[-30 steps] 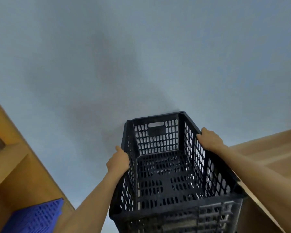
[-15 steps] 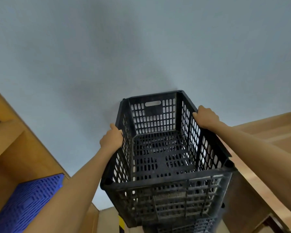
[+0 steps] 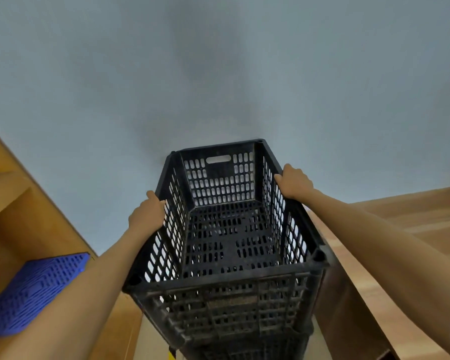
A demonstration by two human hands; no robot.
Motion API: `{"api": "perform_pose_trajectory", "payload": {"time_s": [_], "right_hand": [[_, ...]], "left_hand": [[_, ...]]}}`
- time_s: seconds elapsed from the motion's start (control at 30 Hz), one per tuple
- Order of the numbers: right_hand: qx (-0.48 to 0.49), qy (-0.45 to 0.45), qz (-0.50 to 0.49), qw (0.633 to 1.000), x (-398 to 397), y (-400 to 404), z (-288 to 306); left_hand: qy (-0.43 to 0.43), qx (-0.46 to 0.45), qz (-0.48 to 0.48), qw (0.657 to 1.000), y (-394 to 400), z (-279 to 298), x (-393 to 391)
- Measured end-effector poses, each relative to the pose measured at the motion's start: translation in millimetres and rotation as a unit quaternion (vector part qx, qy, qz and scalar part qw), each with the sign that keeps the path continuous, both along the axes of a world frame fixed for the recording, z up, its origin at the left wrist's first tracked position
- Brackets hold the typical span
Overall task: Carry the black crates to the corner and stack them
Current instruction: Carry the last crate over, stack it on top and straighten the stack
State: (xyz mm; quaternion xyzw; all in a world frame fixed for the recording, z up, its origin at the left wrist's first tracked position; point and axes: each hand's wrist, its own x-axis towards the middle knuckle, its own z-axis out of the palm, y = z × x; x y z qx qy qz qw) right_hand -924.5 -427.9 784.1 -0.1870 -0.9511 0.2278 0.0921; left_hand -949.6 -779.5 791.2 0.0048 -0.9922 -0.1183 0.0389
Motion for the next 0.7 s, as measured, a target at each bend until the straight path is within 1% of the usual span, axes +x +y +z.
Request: {"api": "perform_pose_trajectory", "payload": {"time_s": [0.13,0.27,0.4,0.47,0.6,0.7], "right_hand": [[-0.020,-0.007,0.033,0.999,2,13,3],[-0.061,0.007,0.070,0.996,1,22,4],[-0.075,0.002,0.107,0.991,-3,29,5],[-0.097,0.014,0.104,0.990,-6,31,3],[-0.169,0.048,0.069,0.982,-9,32,-7],[-0.195,0.062,0.058,0.977,-9,32,-13]], "left_hand": [[0.012,-0.033,0.013,0.999,10,-2,18],[0.021,-0.074,0.026,0.997,12,-5,37],[0.018,-0.072,0.040,0.996,13,-10,57],[0.026,-0.072,0.045,0.996,16,-11,65],[0.040,-0.095,0.059,0.993,22,-13,78],[0.048,-0.116,0.063,0.990,24,-14,83]]}}
